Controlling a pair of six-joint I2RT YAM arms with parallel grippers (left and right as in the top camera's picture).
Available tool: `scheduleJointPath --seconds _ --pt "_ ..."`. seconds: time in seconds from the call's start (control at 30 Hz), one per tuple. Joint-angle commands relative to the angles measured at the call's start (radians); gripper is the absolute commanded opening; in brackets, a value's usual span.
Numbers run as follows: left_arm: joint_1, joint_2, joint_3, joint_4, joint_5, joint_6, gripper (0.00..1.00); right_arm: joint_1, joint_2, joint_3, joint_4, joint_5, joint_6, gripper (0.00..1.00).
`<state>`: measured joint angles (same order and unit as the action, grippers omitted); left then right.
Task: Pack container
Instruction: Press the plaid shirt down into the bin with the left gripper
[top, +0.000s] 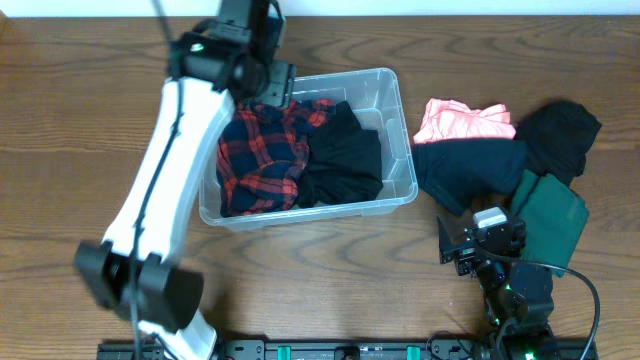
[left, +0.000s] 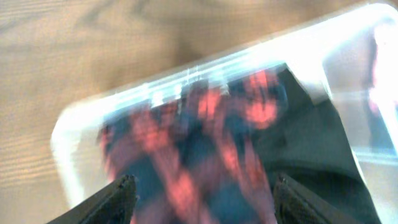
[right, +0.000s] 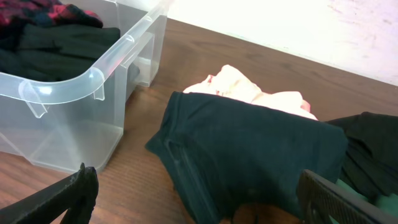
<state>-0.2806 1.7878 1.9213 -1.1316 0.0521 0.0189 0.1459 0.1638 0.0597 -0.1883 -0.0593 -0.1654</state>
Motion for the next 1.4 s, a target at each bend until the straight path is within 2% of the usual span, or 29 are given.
scheduleJointPath --seconds 0.0,0.1,0.17,0.3,0.37,0.47,0.6,0.7,0.97,1.17,1.23,1.3,1.37 --pt "0.005 0.010 -0.019 -0.140 0.017 -0.039 0.71 -0.009 -0.001 -0.004 0.001 -0.004 0.011 0.99" --pt "-0.001 0.011 -0.090 -0.228 0.117 -0.039 0.71 -0.009 -0.001 -0.004 0.001 -0.004 0.011 0.99" --pt "-0.010 0.011 -0.156 -0.234 0.169 -0.038 0.71 -0.009 -0.001 -0.004 0.001 -0.004 0.011 0.99" --pt "-0.027 0.011 -0.330 -0.201 0.184 -0.036 0.71 -0.009 -0.001 -0.004 0.001 -0.004 0.011 0.99" --pt "-0.026 0.012 -0.443 -0.130 0.183 -0.035 0.71 -0.009 -0.001 -0.004 0.001 -0.004 0.011 0.99" --pt "-0.012 0.016 -0.632 0.066 0.144 -0.037 0.71 -0.009 -0.001 -0.004 0.001 -0.004 0.011 0.99" --pt "0.035 0.026 -0.747 0.206 0.087 -0.038 0.71 -0.009 -0.001 -0.004 0.001 -0.004 0.011 0.99" --pt "0.092 0.026 -0.739 0.221 0.004 -0.023 0.71 -0.009 -0.001 -0.004 0.001 -0.004 0.011 0.99" --pt "0.211 0.026 -0.633 0.201 0.000 0.019 0.72 -0.009 -0.001 -0.004 0.001 -0.004 0.011 0.99" --pt "0.208 0.026 -0.485 0.136 0.036 0.037 0.83 -0.009 -0.001 -0.004 0.001 -0.004 0.011 0.99" --pt "0.207 0.026 -0.414 0.090 0.081 0.037 0.84 -0.009 -0.001 -0.004 0.001 -0.004 0.011 0.99" --pt "0.208 0.026 -0.328 0.034 0.109 0.025 0.91 -0.009 -0.001 -0.004 0.001 -0.004 0.011 0.99" --pt "0.208 0.026 -0.240 -0.021 0.109 0.005 0.93 -0.009 -0.001 -0.004 0.001 -0.004 0.011 0.99"
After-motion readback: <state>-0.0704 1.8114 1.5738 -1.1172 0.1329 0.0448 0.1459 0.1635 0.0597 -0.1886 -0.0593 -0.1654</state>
